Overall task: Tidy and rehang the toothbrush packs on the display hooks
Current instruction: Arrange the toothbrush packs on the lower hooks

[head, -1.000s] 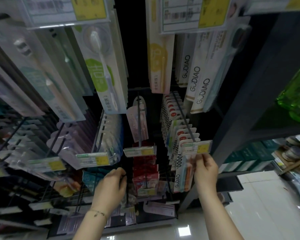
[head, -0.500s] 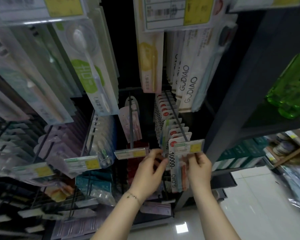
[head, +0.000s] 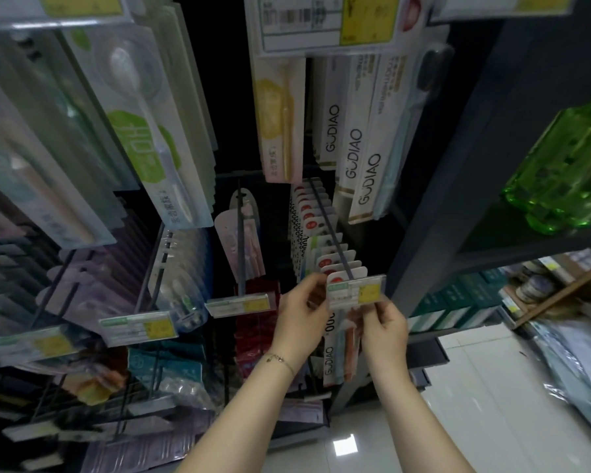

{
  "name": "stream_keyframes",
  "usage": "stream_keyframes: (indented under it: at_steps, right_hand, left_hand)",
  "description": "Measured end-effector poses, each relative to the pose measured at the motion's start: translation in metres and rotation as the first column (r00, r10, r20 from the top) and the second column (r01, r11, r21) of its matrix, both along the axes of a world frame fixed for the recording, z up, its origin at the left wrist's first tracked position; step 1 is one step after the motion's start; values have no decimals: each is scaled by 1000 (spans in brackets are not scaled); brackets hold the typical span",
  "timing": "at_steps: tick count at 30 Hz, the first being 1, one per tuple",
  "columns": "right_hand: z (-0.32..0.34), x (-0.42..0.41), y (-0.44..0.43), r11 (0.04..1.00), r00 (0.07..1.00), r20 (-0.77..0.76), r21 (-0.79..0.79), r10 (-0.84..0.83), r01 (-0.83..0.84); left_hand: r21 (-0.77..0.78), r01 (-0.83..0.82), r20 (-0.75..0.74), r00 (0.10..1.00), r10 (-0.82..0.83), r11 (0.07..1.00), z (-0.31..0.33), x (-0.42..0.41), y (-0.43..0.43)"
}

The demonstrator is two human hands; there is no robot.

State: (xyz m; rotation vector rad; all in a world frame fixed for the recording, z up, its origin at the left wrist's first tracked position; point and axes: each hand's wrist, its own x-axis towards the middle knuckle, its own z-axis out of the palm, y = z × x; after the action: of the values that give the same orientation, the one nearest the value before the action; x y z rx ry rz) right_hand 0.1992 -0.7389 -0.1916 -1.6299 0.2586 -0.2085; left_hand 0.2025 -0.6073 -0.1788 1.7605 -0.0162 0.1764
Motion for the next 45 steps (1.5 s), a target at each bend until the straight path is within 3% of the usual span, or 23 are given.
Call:
stream_keyframes:
  at_steps: [5,28,40,45]
  right_hand:
    - [0,1,0,1000,1000,20,-26,5,-5]
    - [-11,0,7,999,998,-31,-26,-45,45]
    - [1,1,4,996,996,22,-3,-86,86]
    - [-1,2,5,996,996,-16,19,-87,87]
  left_hand:
    - [-79,41,-5,999,-42,996,9,6,0]
    - [162,34,70,997,-46,986,-9,20,8]
    - [135,7,98,995,-21,991,-7,21,0]
    - [38,28,112,993,-32,999,1,13,0]
